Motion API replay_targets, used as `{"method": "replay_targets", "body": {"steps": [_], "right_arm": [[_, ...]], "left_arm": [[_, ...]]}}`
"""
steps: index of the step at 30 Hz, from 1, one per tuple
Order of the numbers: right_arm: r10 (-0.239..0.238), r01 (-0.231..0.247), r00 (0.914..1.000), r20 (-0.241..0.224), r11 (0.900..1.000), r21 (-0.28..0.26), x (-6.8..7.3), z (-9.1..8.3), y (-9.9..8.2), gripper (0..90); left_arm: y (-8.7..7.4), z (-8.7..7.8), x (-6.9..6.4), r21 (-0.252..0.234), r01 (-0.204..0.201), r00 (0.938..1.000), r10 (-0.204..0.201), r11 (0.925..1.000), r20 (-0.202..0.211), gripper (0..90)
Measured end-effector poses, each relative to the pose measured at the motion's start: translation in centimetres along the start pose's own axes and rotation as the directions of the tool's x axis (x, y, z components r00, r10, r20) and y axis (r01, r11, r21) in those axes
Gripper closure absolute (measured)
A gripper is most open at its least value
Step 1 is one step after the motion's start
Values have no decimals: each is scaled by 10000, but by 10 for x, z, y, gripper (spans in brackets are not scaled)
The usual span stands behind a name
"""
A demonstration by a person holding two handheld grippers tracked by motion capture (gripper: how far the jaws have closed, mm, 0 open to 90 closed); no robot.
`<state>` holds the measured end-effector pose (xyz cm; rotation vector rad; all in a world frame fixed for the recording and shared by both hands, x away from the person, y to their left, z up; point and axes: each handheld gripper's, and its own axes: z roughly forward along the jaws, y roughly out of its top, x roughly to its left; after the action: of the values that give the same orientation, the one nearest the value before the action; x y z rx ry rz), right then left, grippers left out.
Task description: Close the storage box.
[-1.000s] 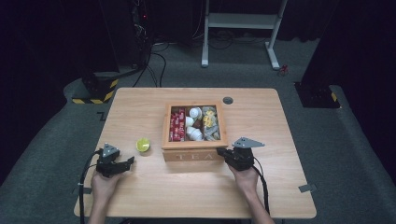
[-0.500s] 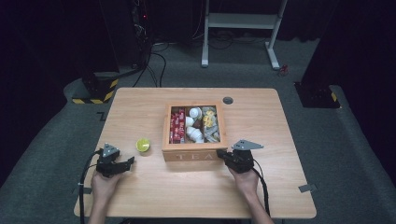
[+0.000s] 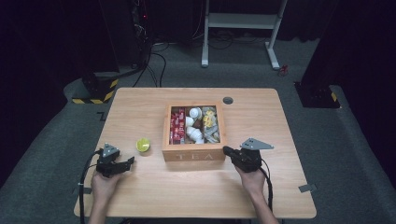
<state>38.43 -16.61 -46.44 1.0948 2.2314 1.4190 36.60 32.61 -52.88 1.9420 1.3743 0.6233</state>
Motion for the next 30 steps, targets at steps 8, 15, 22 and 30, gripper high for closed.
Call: {"method": "replay_targets", "body": {"steps": [8,15,22,30], "right_arm": [[-75,86,9995,303,9993,-365,-8,-8,14,875],[80,-43,9981,607,9981,-618,-18,-17,21,868],[225,-147,9956,904,9962,-863,-28,-24,22,856],[531,-388,9904,1275,9930,-1117,-42,-34,17,850]], "left_arm": [[0,0,0,-2,28,10000,-28,10000,16,276],[0,0,0,5,28,10000,-28,10000,14,276],[0,0,0,5,24,10000,-24,10000,12,276],[0,0,0,8,19,10000,-19,10000,26,274]]}}
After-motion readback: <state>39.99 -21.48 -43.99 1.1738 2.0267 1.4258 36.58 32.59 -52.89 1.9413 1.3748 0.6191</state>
